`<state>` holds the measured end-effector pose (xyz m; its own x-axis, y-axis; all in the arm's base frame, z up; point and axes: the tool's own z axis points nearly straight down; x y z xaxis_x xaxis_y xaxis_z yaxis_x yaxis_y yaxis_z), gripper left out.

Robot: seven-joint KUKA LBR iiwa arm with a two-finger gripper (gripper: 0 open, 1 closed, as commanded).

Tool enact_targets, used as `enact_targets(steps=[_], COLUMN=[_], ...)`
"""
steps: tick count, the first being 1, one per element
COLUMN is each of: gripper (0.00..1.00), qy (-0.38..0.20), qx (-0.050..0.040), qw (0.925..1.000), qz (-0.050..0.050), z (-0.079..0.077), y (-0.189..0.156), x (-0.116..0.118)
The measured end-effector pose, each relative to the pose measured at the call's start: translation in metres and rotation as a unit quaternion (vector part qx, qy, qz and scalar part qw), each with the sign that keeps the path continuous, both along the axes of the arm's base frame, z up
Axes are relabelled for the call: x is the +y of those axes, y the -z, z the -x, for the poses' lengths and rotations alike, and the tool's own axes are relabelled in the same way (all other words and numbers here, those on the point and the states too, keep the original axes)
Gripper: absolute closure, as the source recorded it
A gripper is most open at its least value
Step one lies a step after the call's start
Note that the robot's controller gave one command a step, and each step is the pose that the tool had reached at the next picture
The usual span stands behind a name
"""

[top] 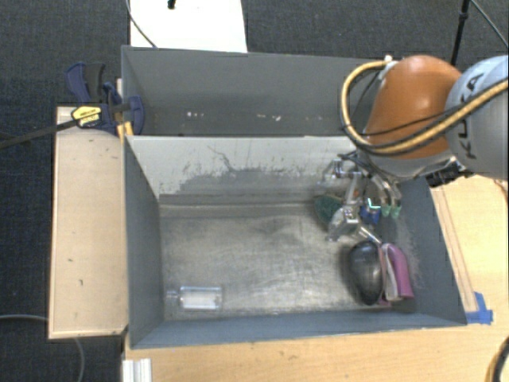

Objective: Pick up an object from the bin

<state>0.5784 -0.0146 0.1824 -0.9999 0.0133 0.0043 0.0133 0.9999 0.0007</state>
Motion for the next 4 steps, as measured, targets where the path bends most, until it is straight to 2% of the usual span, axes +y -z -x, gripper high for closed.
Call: enact_targets(steps=[1, 2, 3, 4], gripper=[0.0, 0.0, 1.0, 1.0], qy=[-0.028, -0.092, -0.093, -0.122], qx=[-0.0111, -0.0185, -0.0275, -0.0272], qw=[0.9995, 0.9955, 0.9953, 0.9921], qz=[-0.001, 0.002, 0.002, 0.002], z=[-0.001, -0.004, -0.009, -0.008], y=[0.075, 0.086, 0.083, 0.086], x=[-0.081, -0.084, -0.081, -0.077])
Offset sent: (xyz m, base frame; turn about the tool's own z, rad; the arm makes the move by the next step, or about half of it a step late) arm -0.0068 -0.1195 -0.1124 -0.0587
